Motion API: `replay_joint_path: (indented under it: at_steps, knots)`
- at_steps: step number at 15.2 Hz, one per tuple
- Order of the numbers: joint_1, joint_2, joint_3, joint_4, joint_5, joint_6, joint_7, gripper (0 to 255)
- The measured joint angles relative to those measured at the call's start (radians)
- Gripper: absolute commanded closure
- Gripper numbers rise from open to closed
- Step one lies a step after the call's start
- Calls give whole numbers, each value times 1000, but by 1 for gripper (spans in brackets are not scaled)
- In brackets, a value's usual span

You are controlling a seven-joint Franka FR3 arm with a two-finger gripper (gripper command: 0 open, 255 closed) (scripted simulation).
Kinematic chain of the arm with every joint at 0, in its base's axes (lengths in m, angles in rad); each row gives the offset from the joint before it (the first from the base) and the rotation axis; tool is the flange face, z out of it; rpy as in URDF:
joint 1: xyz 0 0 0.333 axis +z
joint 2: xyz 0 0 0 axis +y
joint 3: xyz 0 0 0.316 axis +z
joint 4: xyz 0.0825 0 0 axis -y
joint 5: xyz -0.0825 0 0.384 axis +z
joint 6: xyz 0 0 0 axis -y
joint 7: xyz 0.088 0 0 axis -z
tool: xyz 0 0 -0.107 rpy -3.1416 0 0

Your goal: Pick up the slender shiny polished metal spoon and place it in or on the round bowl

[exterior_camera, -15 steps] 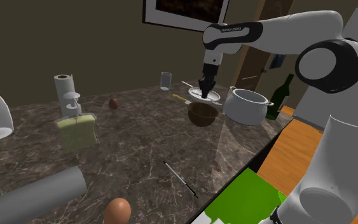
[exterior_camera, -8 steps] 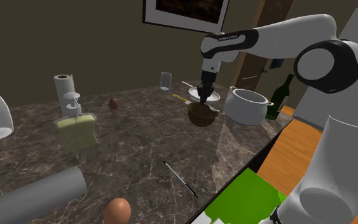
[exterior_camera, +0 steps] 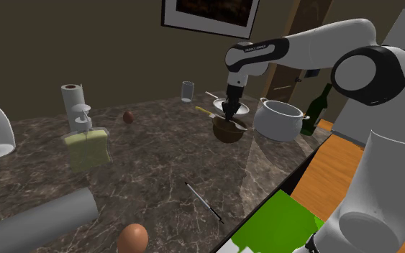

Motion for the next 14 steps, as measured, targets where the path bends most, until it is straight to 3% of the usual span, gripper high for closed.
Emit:
replay_joint_path:
  at_steps: [1, 2, 8, 14]
  knots:
    - [0, 0, 0, 1, 0, 0, 0, 255]
    - [0, 0, 0, 1, 0, 0, 0, 0]
    - [0, 2, 0, 0, 0, 0, 0, 0]
    - [-11, 12, -6, 132, -2, -121, 2, 0]
